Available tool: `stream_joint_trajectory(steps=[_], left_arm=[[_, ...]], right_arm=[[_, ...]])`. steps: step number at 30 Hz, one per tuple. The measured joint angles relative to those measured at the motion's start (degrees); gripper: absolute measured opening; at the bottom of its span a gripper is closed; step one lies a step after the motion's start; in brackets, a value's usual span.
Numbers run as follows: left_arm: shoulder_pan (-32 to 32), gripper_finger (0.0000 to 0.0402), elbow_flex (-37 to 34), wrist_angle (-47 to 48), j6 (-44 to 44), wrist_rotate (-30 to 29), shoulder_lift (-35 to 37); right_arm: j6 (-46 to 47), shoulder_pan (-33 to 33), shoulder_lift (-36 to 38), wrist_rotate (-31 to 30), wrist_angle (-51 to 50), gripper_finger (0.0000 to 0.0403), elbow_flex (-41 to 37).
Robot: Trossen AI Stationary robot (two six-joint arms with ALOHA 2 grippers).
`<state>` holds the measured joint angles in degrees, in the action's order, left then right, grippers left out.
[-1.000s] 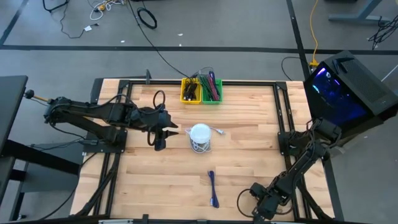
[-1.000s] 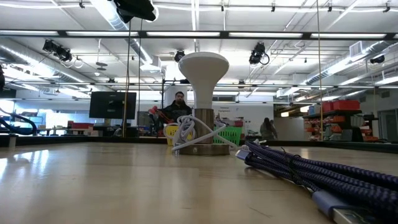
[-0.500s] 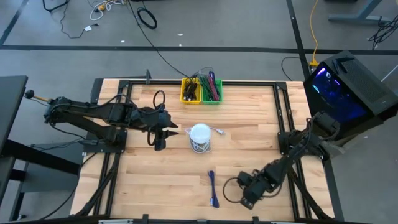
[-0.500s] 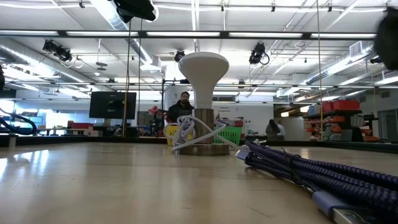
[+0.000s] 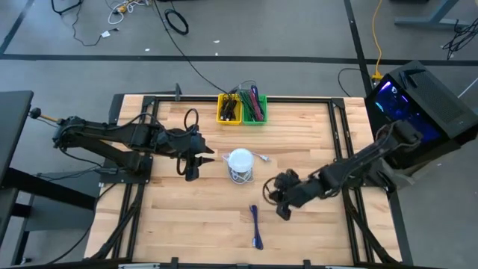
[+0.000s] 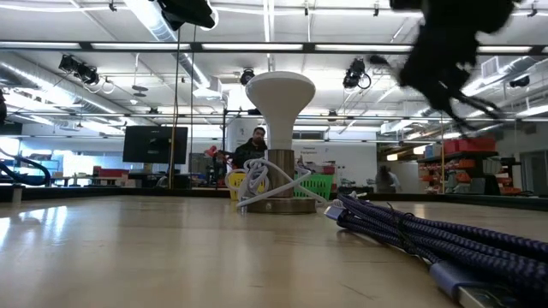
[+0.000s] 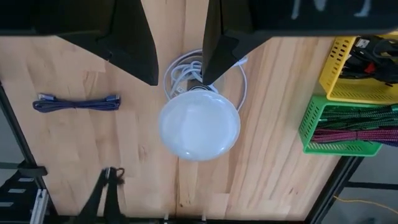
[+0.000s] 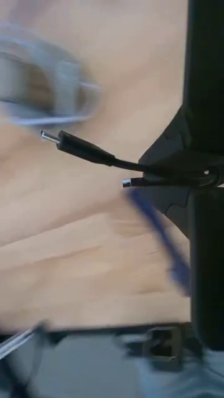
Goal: Pick & Place USB Port
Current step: Put the black charger cable into the yellow bin
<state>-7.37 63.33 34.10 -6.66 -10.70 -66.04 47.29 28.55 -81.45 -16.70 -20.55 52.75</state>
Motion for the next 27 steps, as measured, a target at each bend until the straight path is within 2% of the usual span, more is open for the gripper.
stream_joint_trajectory(steps=[5,10,13,18,24,27], left_arm=[[0.0,0.0128,0.0,-5.5,2.8,0.0,0.0],[0.2,0.0128,0.0,-16.5,8.4,1.6,-1.2],[0.3,0.0128,0.2,-22.7,11.7,2.4,-2.4],[1.2,0.0128,0.1,-30.2,12.5,3.0,-5.2],[3.6,0.0128,0.1,-33.8,12.5,3.3,-9.6],[4.9,0.0128,0.1,-36.1,13.2,7.5,-11.8]], right_arm=[[-14.1,-2.7,5.7,-7.3,9.4,0.0015,0.0],[-27.2,-6.5,8.4,-7.4,19.4,0.0015,0.0],[-33.7,-9.0,8.8,-5.8,24.8,0.0015,0.1],[-41.2,-12.7,8.8,-0.8,32.6,0.0015,0.1],[-45.7,-16.9,9.9,3.9,37.5,0.0015,0.1],[-46.9,-18.7,10.1,6.3,38.6,0.0015,0.1]])
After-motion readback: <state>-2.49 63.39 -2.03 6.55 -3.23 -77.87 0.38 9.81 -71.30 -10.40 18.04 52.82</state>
